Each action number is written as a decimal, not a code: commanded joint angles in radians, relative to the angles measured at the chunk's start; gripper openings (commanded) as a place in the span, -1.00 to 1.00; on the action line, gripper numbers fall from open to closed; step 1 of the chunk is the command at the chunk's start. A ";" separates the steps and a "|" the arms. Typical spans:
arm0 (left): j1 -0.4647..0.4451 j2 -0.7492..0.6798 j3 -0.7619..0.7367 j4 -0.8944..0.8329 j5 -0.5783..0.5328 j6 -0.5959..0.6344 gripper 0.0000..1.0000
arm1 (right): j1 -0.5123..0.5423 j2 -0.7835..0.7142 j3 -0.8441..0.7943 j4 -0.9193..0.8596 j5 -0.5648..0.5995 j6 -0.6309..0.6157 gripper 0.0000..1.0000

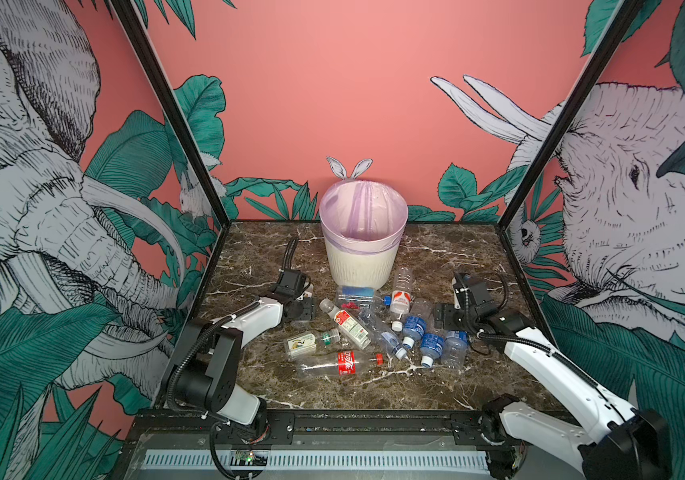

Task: Throw the plastic bottles in the bin
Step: 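Lower left gripper onto white-label tea bottle while right gripper nears blue bottles, then close the left gripper on the tea bottle and lift it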

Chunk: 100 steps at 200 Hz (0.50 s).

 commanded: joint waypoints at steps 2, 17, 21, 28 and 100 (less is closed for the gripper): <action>-0.007 0.005 0.019 -0.032 -0.020 0.014 0.47 | 0.016 0.008 -0.006 0.012 0.012 0.019 0.83; -0.007 0.009 0.023 -0.037 -0.024 0.020 0.42 | 0.021 0.010 -0.006 0.012 0.016 0.021 0.83; -0.007 0.010 0.024 -0.038 -0.026 0.021 0.41 | 0.022 0.010 -0.006 0.013 0.018 0.021 0.83; -0.008 0.011 0.024 -0.038 -0.027 0.023 0.39 | 0.024 0.011 -0.005 0.013 0.019 0.021 0.83; -0.009 0.034 0.026 -0.040 -0.027 0.031 0.36 | 0.036 0.007 0.001 0.008 0.024 0.021 0.83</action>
